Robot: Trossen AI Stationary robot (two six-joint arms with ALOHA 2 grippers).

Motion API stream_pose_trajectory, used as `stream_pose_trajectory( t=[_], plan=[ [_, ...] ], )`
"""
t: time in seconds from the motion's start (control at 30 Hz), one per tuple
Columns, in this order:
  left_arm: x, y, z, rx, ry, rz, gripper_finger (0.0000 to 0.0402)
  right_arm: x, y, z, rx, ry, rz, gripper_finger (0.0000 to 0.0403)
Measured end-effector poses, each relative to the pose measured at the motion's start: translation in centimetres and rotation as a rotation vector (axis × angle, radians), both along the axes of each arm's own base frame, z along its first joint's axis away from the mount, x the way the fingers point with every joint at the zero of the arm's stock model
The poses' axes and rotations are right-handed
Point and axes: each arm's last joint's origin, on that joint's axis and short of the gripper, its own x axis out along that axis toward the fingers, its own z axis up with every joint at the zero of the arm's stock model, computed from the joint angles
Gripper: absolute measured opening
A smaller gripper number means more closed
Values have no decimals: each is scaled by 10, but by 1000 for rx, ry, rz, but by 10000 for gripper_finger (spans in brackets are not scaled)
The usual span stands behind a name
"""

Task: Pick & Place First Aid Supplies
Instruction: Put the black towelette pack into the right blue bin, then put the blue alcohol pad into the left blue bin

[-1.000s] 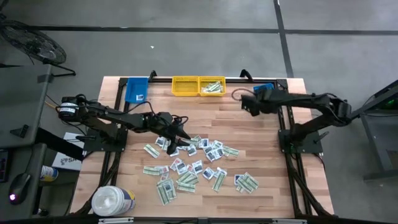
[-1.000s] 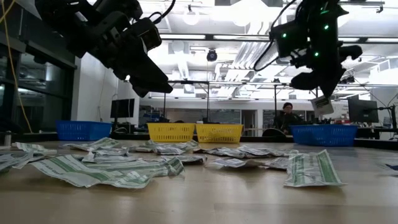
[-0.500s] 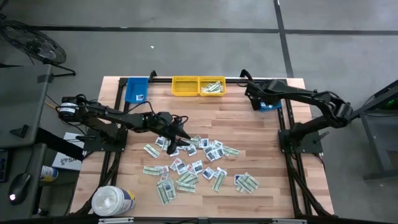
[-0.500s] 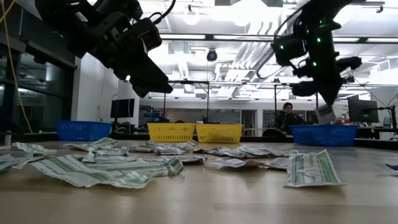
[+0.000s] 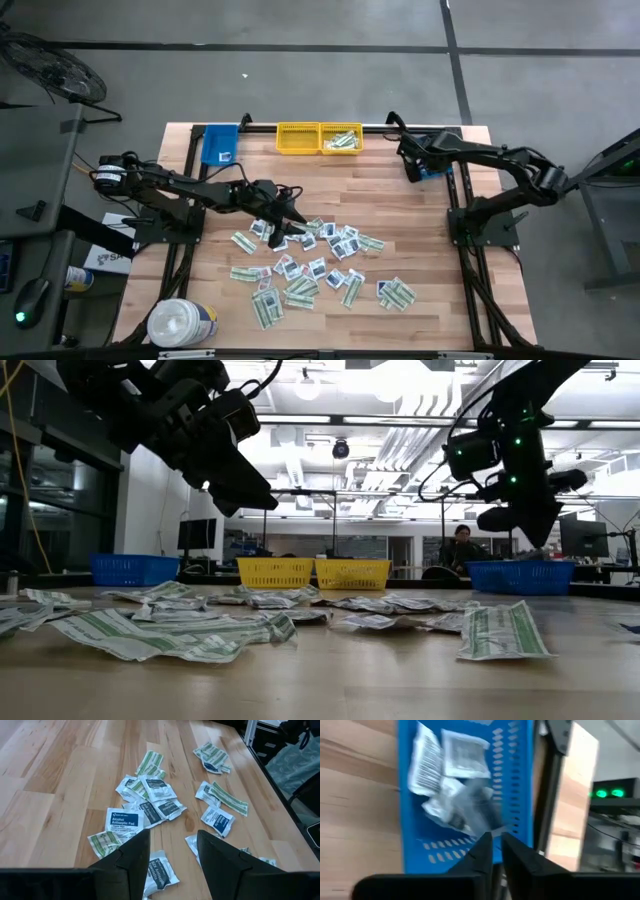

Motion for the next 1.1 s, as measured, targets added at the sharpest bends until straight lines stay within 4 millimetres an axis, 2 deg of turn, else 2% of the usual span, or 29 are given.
stream_pose_trajectory(
  t=[0.2,0.4,0.6,0.73,1.1],
  plan=[
    [0,0,0,0,0,0,162,1,1,8,-15,-79,29,114],
    [0,0,0,0,0,0,162,-11,12,32,-52,-209,68,164],
    [0,0,0,0,0,0,162,-23,34,57,60,-495,157,167],
    [0,0,0,0,0,0,162,-23,54,67,166,-660,257,162],
    [0,0,0,0,0,0,162,-5,106,72,278,-716,463,160]
  ],
)
